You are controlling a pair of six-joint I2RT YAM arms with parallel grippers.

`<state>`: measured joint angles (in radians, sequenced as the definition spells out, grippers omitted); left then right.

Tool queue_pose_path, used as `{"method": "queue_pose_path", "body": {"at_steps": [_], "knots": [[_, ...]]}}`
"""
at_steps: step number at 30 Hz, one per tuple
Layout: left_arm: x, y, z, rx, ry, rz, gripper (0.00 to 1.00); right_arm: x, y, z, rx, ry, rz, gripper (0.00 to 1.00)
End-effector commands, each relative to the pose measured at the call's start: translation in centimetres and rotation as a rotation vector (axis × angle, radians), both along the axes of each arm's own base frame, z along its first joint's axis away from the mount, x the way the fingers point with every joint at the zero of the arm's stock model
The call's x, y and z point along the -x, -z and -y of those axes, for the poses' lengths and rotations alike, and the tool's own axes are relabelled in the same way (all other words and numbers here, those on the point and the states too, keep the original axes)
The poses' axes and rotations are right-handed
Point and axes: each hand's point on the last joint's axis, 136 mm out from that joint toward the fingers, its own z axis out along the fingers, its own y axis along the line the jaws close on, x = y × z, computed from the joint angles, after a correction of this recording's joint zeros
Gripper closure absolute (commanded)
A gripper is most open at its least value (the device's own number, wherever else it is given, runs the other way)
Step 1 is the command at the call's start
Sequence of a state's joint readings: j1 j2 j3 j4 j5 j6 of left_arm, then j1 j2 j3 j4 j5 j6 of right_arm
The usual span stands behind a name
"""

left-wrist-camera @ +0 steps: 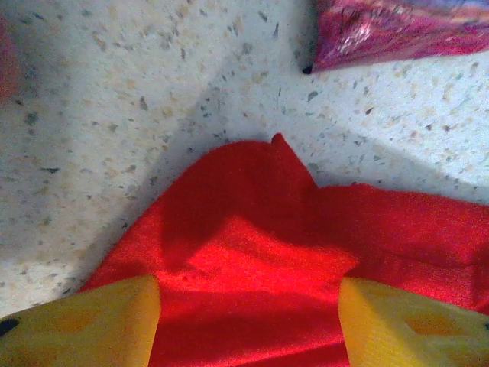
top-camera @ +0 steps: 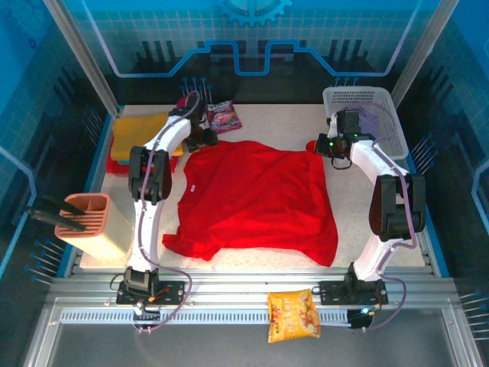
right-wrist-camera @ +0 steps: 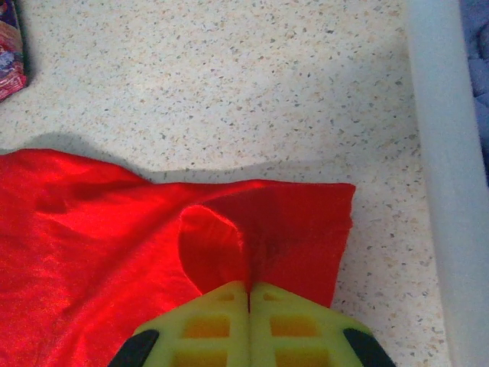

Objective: Fold and stack the t-shirts

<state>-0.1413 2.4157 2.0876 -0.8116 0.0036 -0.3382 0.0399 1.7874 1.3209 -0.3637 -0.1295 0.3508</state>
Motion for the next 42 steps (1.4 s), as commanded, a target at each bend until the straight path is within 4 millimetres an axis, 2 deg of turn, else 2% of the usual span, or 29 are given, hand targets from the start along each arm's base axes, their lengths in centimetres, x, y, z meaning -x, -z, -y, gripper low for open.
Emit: {"method": "queue_pose_path", "body": {"at_steps": [1,4,6,9,10,13,17,20,23,26,29,32,34,35,36,39,41,42], "knots": [[-1.1,0.2,0.0,-0.026,-0.012,0.029,0.39,0.0,-1.2,-1.0,-0.044,-0.022,0.033,1.00],[-1.6,0.5,0.2,-0.028,-0.019,0.044,0.44,0.1,-1.1,-0.9,-0.041,-0.016,0.027,1.00],[-1.9,0.7,0.2,-0.030,-0.026,0.053,0.51,0.0,-1.2,-0.8,-0.038,-0.010,0.024,1.00],[-2.2,0.7,0.4,-0.027,-0.027,0.061,0.72,0.0,-1.6,-0.8,-0.036,-0.012,0.032,1.00],[-2.4,0.4,0.3,-0.029,-0.030,0.068,0.82,-0.1,-1.7,-0.8,-0.033,-0.013,0.035,1.00],[-2.6,-0.7,0.2,-0.037,-0.032,0.092,1.00,-0.1,-2.1,-0.2,-0.003,0.004,0.039,1.00],[-2.2,-4.7,-0.1,-0.042,-0.023,0.161,1.00,0.4,-3.4,0.2,0.022,0.003,0.071,1.00],[-0.8,-8.6,-0.1,-0.022,-0.012,0.240,1.00,1.7,-4.1,0.4,0.040,0.008,0.070,1.00],[2.4,-11.6,-0.4,-0.008,-0.012,0.289,1.00,3.7,-4.5,0.4,0.049,0.012,0.049,1.00],[6.4,-13.3,-0.9,0.008,-0.026,0.343,1.00,6.0,-4.1,0.9,0.059,0.037,0.010,1.00],[10.8,-13.0,-1.1,0.026,-0.043,0.332,1.00,8.2,-3.7,1.2,0.065,0.057,-0.030,1.00],[15.1,-11.0,-1.0,0.035,-0.062,0.275,1.00,10.6,-2.9,2.0,0.081,0.099,-0.065,1.00],[17.9,-8.7,-0.9,0.024,-0.069,0.189,0.99,12.3,-1.9,3.1,0.108,0.139,-0.119,1.00],[18.9,-7.8,-0.9,0.010,-0.062,0.156,0.87,13.0,-1.5,3.6,0.114,0.155,-0.145,1.00],[19.8,-6.9,-1.0,-0.006,-0.052,0.123,0.64,13.5,-1.1,4.1,0.112,0.169,-0.166,1.00],[21.3,-6.0,-1.6,-0.047,-0.051,0.066,0.57,14.4,-0.3,5.2,0.092,0.208,-0.186,1.00],[20.7,-7.0,-2.1,-0.066,-0.056,0.099,0.42,14.5,-0.2,5.1,0.071,0.201,-0.173,1.00],[19.9,-8.0,-2.2,-0.058,-0.061,0.126,0.41,14.4,-0.3,4.9,0.062,0.192,-0.167,1.00]]}}
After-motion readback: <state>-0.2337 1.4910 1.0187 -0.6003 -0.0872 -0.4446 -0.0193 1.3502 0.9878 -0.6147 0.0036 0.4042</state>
